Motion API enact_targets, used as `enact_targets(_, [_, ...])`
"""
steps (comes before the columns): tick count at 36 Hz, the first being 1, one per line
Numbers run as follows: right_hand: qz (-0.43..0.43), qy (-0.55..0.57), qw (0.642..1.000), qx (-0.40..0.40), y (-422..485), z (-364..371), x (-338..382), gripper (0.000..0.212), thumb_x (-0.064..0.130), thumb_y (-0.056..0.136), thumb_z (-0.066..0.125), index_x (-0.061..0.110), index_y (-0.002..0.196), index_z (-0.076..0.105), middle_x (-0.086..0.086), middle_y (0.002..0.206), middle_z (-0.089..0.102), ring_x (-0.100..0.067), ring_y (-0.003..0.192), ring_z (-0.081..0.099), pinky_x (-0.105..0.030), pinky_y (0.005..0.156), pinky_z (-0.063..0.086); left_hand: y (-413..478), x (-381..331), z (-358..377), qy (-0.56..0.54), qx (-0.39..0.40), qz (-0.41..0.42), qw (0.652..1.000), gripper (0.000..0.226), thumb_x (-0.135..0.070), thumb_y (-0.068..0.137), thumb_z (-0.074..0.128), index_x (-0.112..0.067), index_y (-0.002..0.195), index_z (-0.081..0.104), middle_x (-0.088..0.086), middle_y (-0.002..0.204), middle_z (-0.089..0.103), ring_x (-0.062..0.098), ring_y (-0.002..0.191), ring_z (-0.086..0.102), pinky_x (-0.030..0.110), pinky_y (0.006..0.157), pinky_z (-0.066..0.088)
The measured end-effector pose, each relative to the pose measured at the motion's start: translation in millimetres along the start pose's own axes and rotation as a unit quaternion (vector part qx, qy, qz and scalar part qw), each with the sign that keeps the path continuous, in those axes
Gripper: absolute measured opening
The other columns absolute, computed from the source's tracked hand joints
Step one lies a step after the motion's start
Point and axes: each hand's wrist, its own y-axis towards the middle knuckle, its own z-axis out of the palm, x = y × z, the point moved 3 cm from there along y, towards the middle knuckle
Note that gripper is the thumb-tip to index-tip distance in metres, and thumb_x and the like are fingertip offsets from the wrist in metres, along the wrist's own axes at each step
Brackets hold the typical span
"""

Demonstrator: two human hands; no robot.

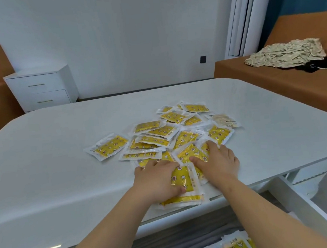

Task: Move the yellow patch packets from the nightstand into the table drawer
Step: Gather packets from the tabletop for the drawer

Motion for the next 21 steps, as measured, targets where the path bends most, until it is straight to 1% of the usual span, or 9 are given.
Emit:
enact_targets(3, [-0.003,0.026,0.999,-0.032,-4,-4,0,0.075,0.060,0.083,0.053,0.024,0.143,0.026,-0.010,0.147,0.033,-0.029,0.135,0.027,-0.040,0.108,0.025,-3,-5,1,0.002,-0.007,-0.014,1.000,0.066,-0.054,0.088,0.049,-0.032,0.144,0.023,-0.006,0.150,0.031,0.023,0.138,0.023,0.050,0.107,0.020])
enact_targets(6, [-0.003,0.058,0.996,-0.065,-8,-6,0,0.072,0.053,0.084,0.058,0.022,0.142,0.029,-0.011,0.142,0.038,-0.030,0.130,0.031,-0.039,0.104,0.029,-4,-5,0,-0.021,0.008,-0.034,0.999,0.068,-0.054,0.088,0.050,-0.029,0.145,0.023,-0.005,0.150,0.029,0.023,0.139,0.023,0.051,0.106,0.022])
enact_targets(9, [-0.005,0.125,0.987,-0.096,-9,-7,-2,0.070,0.042,0.084,0.064,0.019,0.142,0.032,-0.011,0.137,0.043,-0.029,0.126,0.035,-0.038,0.101,0.032,-3,-4,-2,-0.031,0.028,-0.041,0.998,0.069,-0.054,0.087,0.052,-0.027,0.144,0.025,-0.003,0.151,0.028,0.024,0.139,0.022,0.051,0.107,0.021])
enact_targets(12, [-0.018,0.200,0.971,-0.127,-14,-9,-4,0.066,0.031,0.084,0.067,0.016,0.140,0.037,-0.008,0.135,0.047,-0.027,0.123,0.037,-0.035,0.100,0.032,-4,-3,-3,-0.034,0.036,-0.029,0.998,0.070,-0.053,0.086,0.054,-0.025,0.144,0.027,-0.002,0.151,0.025,0.024,0.139,0.020,0.050,0.108,0.022])
enact_targets(15, [-0.033,0.283,0.947,-0.149,-19,-15,-5,0.054,0.022,0.087,0.065,0.016,0.136,0.044,-0.003,0.133,0.049,-0.020,0.122,0.043,-0.026,0.095,0.034,-7,-3,-3,-0.045,0.045,-0.018,0.998,0.069,-0.052,0.086,0.055,-0.027,0.144,0.027,-0.005,0.151,0.027,0.023,0.139,0.019,0.049,0.111,0.019])
enact_targets(17, [-0.037,0.325,0.933,-0.151,-21,-18,-8,0.046,0.019,0.089,0.061,0.018,0.133,0.047,0.000,0.132,0.049,-0.009,0.113,0.046,-0.018,0.089,0.032,-9,-5,-3,-0.040,0.042,-0.013,0.998,0.068,-0.052,0.086,0.055,-0.029,0.143,0.027,-0.006,0.149,0.031,0.022,0.138,0.022,0.049,0.112,0.017])
enact_targets(19, [-0.038,0.352,0.923,-0.152,-21,-19,-11,0.041,0.017,0.091,0.059,0.020,0.130,0.048,0.001,0.131,0.050,-0.002,0.104,0.042,-0.017,0.087,0.032,-10,-8,-4,-0.029,0.036,-0.008,0.999,0.068,-0.051,0.086,0.055,-0.032,0.144,0.026,-0.005,0.147,0.035,0.023,0.137,0.026,0.049,0.111,0.017])
enact_targets(21, [-0.034,0.371,0.916,-0.149,-19,-20,-14,0.040,0.017,0.090,0.059,0.022,0.128,0.049,0.002,0.130,0.051,-0.001,0.102,0.040,-0.019,0.087,0.033,-8,-11,-6,-0.020,0.040,-0.010,0.999,0.066,-0.049,0.086,0.057,-0.030,0.142,0.028,-0.002,0.143,0.040,0.024,0.134,0.032,0.047,0.109,0.019])
